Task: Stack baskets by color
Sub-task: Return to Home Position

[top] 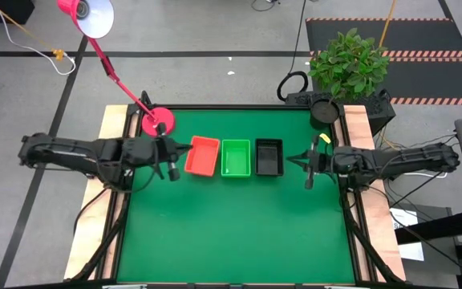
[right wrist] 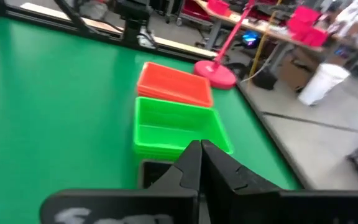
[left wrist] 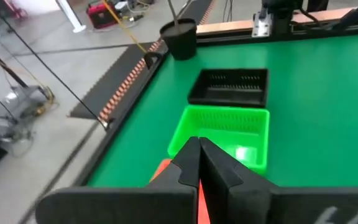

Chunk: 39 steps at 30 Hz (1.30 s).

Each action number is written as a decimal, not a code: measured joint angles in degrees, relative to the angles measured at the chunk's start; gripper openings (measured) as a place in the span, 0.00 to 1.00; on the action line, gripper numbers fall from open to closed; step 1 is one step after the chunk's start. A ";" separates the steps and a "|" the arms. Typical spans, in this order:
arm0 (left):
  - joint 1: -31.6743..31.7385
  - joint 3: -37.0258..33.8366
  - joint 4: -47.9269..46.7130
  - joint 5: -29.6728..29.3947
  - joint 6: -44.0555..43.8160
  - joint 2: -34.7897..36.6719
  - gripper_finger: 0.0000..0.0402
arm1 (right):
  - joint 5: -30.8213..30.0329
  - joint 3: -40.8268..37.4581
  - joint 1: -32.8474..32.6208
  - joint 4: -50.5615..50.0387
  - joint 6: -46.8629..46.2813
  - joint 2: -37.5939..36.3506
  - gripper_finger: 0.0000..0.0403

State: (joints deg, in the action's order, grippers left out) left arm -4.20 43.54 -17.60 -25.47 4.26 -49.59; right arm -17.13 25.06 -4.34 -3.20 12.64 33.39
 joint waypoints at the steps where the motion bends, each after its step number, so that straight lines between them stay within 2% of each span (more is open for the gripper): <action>1: -0.17 -1.69 -0.03 0.23 -1.26 1.76 0.01 | 0.72 -0.48 0.00 0.05 -1.14 -0.16 0.01; 7: -2.21 -12.48 2.37 0.60 -7.74 10.64 0.04 | 1.02 -5.47 0.00 6.92 -4.40 -0.28 0.00; 10: -3.05 -17.55 7.27 0.58 -8.95 13.12 0.03 | 3.67 -9.61 -0.02 12.35 -5.62 -0.51 0.00; 14: -3.87 -23.69 14.38 0.63 -8.67 14.74 0.01 | 5.85 -14.52 -0.07 17.99 -8.08 -0.74 0.00; 18: -3.83 -28.04 18.62 0.61 -8.86 15.04 0.04 | 6.54 -17.74 -0.07 21.85 -8.79 -1.30 0.00; 26: -3.83 -30.85 20.43 1.01 -9.10 15.80 0.01 | 7.52 -21.00 -0.91 22.23 -9.60 -4.48 0.00; 30: -3.83 -32.16 22.85 1.01 -7.64 17.11 0.03 | 8.36 -21.96 -1.01 22.70 -9.33 -7.94 0.00; 39: -3.83 -32.93 18.94 1.09 -7.93 23.71 0.02 | 8.53 -22.07 -1.01 18.12 -8.92 -15.31 0.00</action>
State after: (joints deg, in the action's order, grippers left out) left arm -8.03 10.61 1.34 -24.38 -3.67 -25.87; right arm -8.61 2.99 -5.34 14.92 3.72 18.08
